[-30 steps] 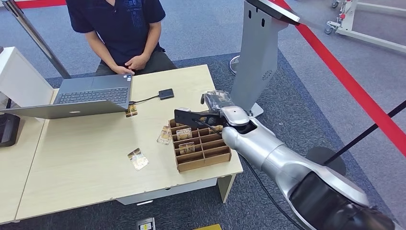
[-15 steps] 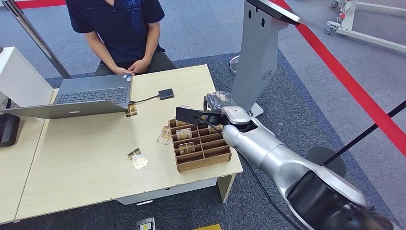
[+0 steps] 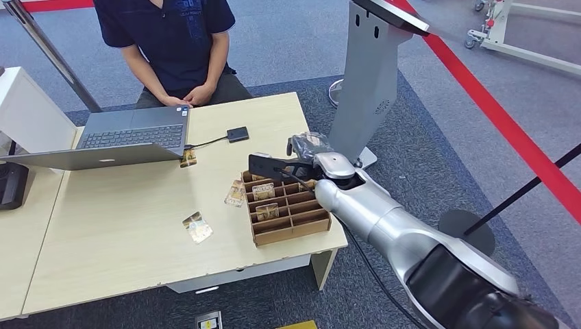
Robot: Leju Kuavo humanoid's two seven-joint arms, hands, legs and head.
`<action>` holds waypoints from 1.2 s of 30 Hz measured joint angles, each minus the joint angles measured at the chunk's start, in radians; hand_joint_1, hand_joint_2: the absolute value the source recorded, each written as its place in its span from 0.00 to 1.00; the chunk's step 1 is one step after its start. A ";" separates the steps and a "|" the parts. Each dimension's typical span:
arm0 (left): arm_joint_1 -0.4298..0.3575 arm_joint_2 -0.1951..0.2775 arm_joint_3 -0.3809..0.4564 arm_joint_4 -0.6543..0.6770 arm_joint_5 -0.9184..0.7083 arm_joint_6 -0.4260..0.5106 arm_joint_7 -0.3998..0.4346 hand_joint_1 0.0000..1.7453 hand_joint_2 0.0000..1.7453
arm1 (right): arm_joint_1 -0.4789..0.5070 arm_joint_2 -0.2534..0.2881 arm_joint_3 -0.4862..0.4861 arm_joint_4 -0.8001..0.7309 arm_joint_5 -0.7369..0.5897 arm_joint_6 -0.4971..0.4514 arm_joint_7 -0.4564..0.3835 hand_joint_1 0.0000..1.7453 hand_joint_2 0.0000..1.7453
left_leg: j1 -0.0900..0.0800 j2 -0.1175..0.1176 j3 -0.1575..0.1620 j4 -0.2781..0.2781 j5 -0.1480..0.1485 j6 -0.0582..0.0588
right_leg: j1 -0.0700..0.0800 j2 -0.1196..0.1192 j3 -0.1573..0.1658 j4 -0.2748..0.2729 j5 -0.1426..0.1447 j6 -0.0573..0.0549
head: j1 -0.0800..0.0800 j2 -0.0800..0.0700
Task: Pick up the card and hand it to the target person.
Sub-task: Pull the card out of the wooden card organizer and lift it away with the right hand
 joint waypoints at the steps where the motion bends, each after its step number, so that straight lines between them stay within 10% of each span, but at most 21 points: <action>1: 0.000 0.000 0.000 0.000 0.000 0.000 0.000 0.00 0.00 | 0.000 0.001 0.000 0.002 0.000 0.000 0.000 0.50 1.00 | 0.000 0.000 0.000 0.000 0.000 0.000 | 0.000 0.000 0.000 0.000 0.000 0.000 | 0.000 0.000; 36: 0.000 0.000 0.000 0.000 -0.002 0.002 0.002 0.00 0.00 | 0.003 0.019 -0.005 0.045 0.003 0.002 -0.008 0.75 1.00 | 0.000 0.000 -0.001 0.000 0.000 0.000 | 0.000 0.000 -0.001 0.000 0.000 0.000 | 0.000 0.000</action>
